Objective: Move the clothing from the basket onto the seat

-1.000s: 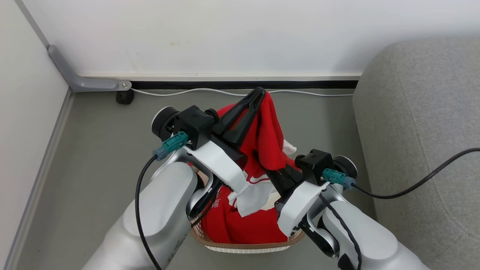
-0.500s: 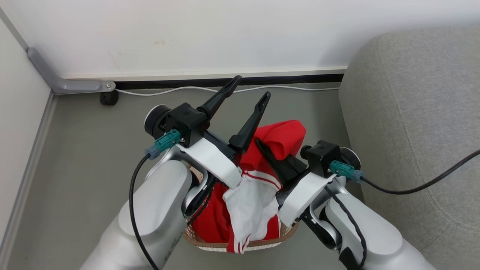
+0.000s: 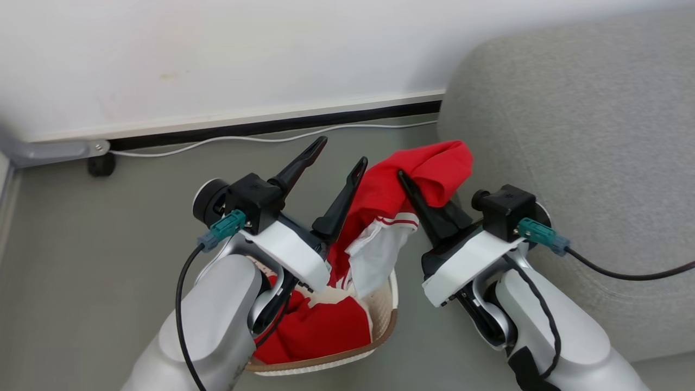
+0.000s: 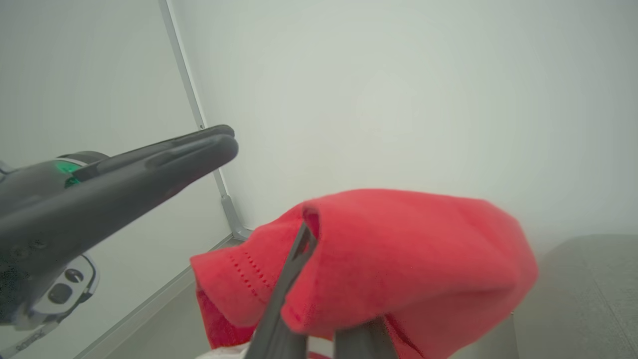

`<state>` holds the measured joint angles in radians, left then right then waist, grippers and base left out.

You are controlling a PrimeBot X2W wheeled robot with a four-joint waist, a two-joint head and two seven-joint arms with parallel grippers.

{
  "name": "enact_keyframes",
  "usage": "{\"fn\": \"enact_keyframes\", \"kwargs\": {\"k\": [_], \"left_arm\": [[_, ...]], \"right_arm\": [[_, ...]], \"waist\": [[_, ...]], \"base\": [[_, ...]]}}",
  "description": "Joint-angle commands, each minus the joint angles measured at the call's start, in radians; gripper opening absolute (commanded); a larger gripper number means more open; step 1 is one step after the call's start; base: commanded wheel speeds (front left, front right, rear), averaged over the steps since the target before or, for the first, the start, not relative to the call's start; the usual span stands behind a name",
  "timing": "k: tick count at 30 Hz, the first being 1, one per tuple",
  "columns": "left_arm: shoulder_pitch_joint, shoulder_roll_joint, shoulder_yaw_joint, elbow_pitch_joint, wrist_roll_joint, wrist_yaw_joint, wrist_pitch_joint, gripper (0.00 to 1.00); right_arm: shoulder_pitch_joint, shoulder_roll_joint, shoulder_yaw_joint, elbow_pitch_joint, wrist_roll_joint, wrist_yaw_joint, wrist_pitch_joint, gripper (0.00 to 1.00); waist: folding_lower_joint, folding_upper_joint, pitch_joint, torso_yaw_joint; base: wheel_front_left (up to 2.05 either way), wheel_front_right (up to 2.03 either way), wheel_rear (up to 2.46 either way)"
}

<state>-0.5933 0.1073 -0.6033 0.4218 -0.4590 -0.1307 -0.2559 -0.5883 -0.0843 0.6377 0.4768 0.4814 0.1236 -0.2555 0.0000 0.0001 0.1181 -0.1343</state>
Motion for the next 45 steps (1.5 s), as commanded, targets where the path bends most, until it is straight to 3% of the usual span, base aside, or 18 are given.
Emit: {"fn": "enact_keyframes", "kwargs": {"k": [1,8,14,19,23,33,45], "left_arm": [[-0.008,0.018,0.039,-0.022,0.007,0.000,-0.006,1.00],[0.034,0.036,0.034,-0.023,0.004,0.000,-0.006,1.00],[0.060,0.100,0.005,-0.064,-0.078,0.000,-0.006,1.00],[0.101,0.085,0.006,-0.083,-0.065,0.000,-0.006,1.00],[0.140,0.036,0.011,-0.083,-0.012,0.010,-0.006,1.00],[0.128,-0.026,0.012,-0.047,0.036,0.001,-0.006,1.00],[0.074,0.004,-0.032,-0.045,-0.020,0.000,-0.006,1.00]], "right_arm": [[0.013,0.005,-0.006,-0.038,-0.012,0.007,-0.006,0.00],[0.048,-0.011,-0.058,-0.101,-0.019,0.007,-0.006,0.00],[0.065,-0.008,-0.100,-0.132,-0.033,0.007,-0.006,0.00],[0.122,-0.042,-0.111,-0.201,-0.031,0.007,-0.006,0.00],[0.121,-0.046,-0.118,-0.212,-0.031,0.007,-0.006,0.00],[0.122,-0.065,-0.230,-0.249,-0.048,0.007,-0.006,0.00],[0.119,-0.087,-0.323,-0.314,-0.076,0.007,-0.006,0.00]], "waist": [[0.0000,-0.0001,-0.005,-0.040],[0.0000,-0.0001,-0.015,-0.146],[0.0000,-0.0001,-0.043,-0.250],[0.0000,-0.0001,-0.054,-0.324],[0.0000,-0.0001,-0.056,-0.382],[0.0000,-0.0001,-0.018,-0.407],[0.0000,-0.0001,0.019,-0.410]], "base": [[0.00,0.00,0.00],[0.00,0.00,0.00],[0.00,0.00,0.00],[0.00,0.00,0.00],[0.00,0.00,0.00],[0.00,0.00,0.00],[0.00,0.00,0.00]]}}
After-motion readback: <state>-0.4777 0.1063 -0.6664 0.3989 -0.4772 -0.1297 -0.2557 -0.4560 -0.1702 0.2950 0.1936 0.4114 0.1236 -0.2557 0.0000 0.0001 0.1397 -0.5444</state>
